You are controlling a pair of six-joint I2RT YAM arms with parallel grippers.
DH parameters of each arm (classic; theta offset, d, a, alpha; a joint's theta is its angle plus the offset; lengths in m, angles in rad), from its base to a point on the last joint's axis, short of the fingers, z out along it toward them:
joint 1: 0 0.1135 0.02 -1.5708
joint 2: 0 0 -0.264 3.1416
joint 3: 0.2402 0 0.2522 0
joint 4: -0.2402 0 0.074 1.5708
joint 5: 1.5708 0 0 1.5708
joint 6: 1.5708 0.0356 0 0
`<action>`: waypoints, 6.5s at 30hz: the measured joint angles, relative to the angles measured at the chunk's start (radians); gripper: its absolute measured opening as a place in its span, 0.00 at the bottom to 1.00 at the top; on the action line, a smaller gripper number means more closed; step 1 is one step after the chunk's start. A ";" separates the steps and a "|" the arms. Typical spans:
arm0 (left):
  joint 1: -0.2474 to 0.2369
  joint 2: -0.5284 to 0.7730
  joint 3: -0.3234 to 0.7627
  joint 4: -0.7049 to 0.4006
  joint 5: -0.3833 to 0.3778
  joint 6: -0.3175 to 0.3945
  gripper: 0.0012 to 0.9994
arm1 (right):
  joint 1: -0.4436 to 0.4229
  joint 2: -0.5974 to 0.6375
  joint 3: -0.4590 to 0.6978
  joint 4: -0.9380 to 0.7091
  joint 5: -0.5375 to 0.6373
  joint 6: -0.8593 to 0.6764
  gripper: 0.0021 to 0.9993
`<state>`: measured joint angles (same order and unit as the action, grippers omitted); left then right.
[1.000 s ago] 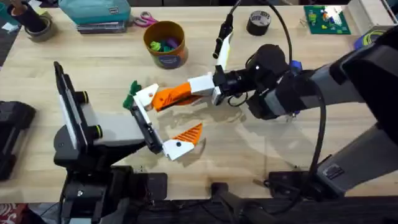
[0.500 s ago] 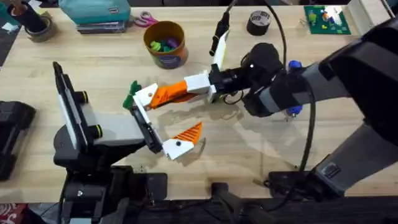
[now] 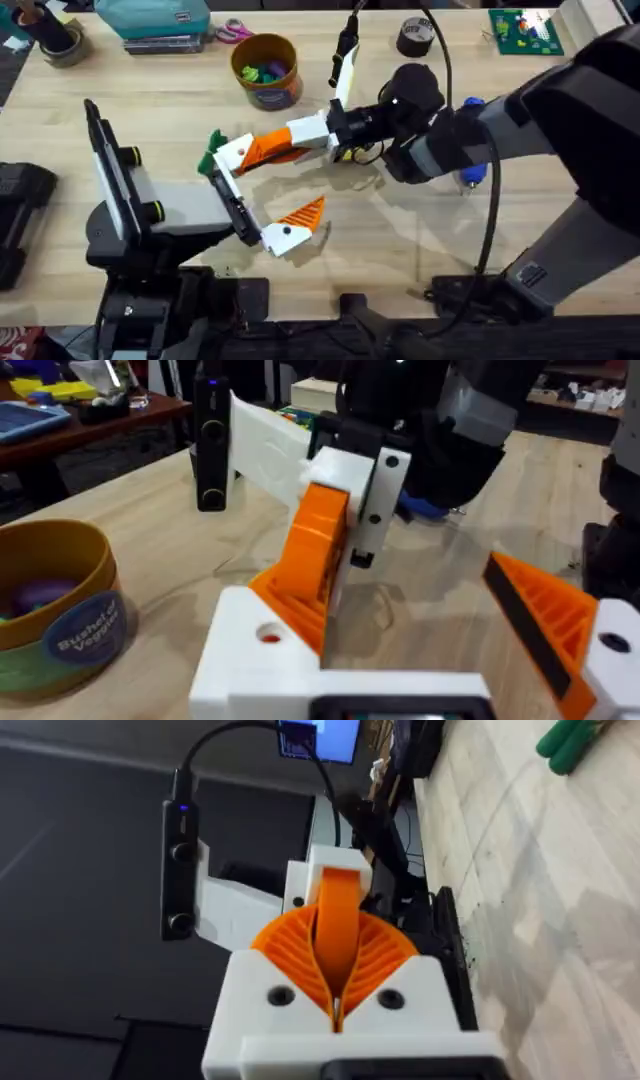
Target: Pick up the gripper from the table and insert it into the empty holder that is missing its gripper. Then pick up a screw, insert it into the mounting hole, and use the screwdriver to tighten it. Finally, clean up the table by picking up the vegetable and placing it into the bucket.
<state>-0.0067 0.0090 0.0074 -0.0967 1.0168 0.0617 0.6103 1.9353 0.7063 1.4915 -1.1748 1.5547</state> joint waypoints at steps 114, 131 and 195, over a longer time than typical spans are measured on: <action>-0.001 0.000 0.001 -0.002 0.005 0.001 0.99 | -0.089 -0.043 0.034 -0.080 -0.191 -0.022 0.82; 0.000 -0.008 0.004 -0.006 0.006 0.010 0.99 | -0.078 -0.022 0.034 -0.086 -0.180 -0.031 0.01; 0.000 -0.007 0.004 -0.005 -0.008 -0.009 0.99 | -0.081 0.074 0.172 -0.089 -0.277 -0.006 0.01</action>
<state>-0.0067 0.0017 0.0113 -0.1013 1.0084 0.0528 0.5293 2.0098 0.8783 1.4021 -1.4513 1.5487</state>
